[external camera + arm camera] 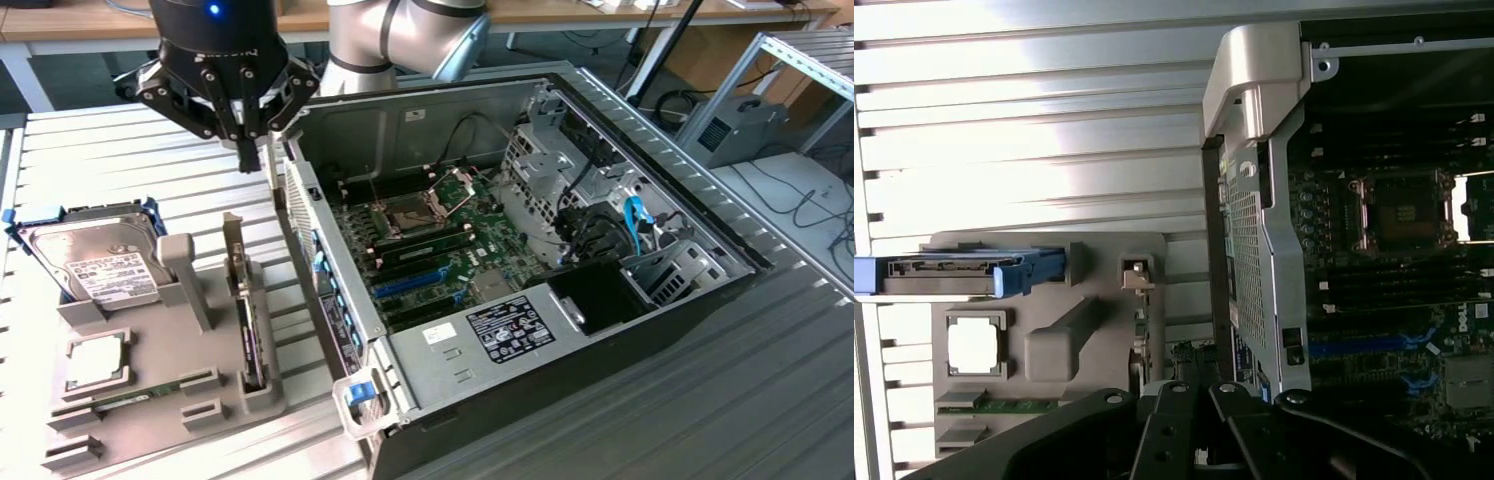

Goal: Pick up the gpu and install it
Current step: 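Reach for the gpu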

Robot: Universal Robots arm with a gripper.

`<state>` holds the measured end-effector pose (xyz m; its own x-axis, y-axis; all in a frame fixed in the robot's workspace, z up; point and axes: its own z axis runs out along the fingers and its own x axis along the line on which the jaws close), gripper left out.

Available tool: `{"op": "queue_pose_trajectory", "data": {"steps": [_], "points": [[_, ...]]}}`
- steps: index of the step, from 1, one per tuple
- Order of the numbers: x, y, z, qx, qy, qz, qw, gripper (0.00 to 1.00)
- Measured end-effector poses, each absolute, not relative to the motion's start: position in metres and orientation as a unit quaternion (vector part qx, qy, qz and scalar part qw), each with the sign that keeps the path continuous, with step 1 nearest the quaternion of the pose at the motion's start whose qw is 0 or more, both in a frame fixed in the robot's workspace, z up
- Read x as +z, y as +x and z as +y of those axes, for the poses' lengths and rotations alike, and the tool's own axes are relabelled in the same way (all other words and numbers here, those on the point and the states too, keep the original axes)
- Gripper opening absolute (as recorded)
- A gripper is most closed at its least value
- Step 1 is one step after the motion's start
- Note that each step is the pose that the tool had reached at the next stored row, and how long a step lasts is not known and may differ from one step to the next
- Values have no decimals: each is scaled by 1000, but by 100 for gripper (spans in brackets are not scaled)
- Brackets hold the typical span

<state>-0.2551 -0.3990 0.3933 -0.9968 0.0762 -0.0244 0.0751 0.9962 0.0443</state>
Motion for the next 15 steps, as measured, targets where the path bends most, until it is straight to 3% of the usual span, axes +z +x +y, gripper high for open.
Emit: {"op": "queue_pose_trajectory", "data": {"steps": [15], "points": [[393,-263,-401,22,38,999,13,11]]}}
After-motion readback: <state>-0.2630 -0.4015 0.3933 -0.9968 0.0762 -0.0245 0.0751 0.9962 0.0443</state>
